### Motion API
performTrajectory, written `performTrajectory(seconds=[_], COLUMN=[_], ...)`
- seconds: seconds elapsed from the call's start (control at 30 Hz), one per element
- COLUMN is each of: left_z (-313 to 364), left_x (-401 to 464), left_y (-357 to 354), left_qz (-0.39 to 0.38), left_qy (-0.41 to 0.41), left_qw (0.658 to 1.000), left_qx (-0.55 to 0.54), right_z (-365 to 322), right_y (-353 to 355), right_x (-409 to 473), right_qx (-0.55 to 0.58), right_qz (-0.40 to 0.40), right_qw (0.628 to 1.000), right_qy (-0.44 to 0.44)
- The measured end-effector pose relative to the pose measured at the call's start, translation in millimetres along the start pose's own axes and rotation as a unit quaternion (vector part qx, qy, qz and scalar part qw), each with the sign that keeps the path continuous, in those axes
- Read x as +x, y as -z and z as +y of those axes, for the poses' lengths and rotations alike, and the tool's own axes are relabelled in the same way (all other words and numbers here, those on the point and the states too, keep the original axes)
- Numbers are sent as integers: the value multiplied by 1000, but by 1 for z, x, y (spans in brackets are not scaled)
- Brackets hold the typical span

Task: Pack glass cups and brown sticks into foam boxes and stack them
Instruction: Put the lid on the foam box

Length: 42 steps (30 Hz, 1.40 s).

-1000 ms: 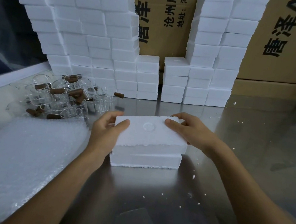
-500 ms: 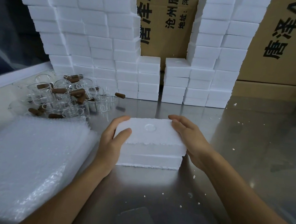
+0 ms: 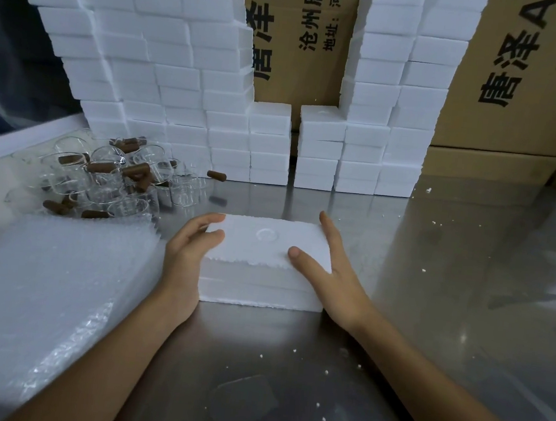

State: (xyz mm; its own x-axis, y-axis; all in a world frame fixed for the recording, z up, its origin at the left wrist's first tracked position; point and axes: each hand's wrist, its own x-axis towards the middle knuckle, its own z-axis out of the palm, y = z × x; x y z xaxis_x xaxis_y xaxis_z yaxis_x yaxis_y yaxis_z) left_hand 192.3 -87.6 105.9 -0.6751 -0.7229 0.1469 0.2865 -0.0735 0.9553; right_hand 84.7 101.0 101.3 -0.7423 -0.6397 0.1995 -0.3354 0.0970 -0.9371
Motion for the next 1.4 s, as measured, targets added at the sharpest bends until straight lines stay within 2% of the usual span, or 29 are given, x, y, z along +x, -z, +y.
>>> performTrajectory(seconds=[0.3,0.53,0.83,1.17,1.3,1.4], left_z=[-1,-2,-1,0,0,-4], left_x=[-3,-5,-1,0,0,-1], left_y=[-2,-1,-1,2,2,1], left_qz=[-2,-13,18,11,13,43], left_qy=[-29,-44,2,13,2,-19], left_qw=[1000,999,1000,1000,1000,999], left_qx=[-10,5,-13,-13,-2,13], right_z=[1,0,-1,6,8,9], right_y=[5,9,3,22,29,28], right_x=[5,6,-1,3,7,9], right_qx=[22,4,-15,-63,-46,-36], right_qz=[-22,-7,-5,-112,-120,-109], right_qw=[999,1000,1000,991,991,993], right_qy=[-8,1,17,36,34,38])
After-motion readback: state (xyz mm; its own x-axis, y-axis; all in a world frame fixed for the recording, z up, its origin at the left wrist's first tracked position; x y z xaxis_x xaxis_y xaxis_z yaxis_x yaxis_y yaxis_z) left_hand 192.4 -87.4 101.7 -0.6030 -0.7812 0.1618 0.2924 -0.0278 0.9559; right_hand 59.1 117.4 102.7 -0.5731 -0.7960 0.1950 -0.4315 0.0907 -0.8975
